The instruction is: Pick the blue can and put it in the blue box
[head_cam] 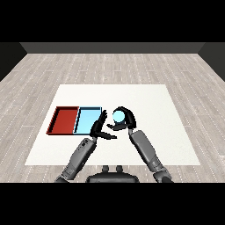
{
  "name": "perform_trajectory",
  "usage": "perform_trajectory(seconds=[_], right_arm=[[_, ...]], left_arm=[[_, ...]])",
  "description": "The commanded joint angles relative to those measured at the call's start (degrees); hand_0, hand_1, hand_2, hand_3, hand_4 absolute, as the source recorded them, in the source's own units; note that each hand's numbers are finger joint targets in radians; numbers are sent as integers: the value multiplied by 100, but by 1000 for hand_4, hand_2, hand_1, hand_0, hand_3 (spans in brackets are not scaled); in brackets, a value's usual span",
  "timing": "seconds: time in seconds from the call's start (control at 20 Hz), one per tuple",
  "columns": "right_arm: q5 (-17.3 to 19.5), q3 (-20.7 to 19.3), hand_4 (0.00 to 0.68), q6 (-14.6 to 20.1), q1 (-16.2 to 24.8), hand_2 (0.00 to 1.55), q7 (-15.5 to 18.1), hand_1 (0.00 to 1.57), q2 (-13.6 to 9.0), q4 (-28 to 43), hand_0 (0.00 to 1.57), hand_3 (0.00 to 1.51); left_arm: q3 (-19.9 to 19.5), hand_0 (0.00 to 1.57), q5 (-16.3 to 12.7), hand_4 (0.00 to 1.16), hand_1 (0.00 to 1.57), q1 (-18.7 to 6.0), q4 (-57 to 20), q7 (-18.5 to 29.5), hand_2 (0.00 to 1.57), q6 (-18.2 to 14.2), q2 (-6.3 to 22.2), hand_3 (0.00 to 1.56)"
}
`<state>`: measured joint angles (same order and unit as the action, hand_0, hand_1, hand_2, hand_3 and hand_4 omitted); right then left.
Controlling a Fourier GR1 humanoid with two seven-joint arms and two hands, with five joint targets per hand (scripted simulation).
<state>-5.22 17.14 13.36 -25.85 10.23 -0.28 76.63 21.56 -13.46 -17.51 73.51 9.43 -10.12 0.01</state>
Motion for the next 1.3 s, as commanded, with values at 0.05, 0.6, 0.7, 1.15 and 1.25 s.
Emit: perform_trajectory(seconds=[0.05, 0.6, 0.7, 1.15, 1.25], right_arm=[[20, -50, 612, -251, 372, 1464, -293, 1440, -220, 654, 1440, 1421], [-194, 400, 616, -122, 301, 1473, 619, 1463, 27, -146, 1463, 1423], [-290, 718, 607, 311, -1, 1467, 245, 1482, 27, -19, 1482, 1418], [-179, 653, 562, 78, 7, 1441, 184, 1446, 28, 58, 1446, 1397], [-338, 949, 552, 409, -251, 1452, 222, 1476, 28, -158, 1476, 1395]], left_arm=[[472, 0, -306, 0, 0, -217, -226, 85, 0, -509, 0, 0], [86, 0, -144, 0, 0, -386, -910, 573, 0, 66, 0, 0], [568, 0, -470, 0, 0, -475, -314, 167, 0, -501, 0, 0], [653, 0, -726, 0, 0, -476, -1035, 1094, 0, -212, 0, 0], [660, 0, -610, 0, 0, -795, -783, 455, 0, -466, 0, 0]])
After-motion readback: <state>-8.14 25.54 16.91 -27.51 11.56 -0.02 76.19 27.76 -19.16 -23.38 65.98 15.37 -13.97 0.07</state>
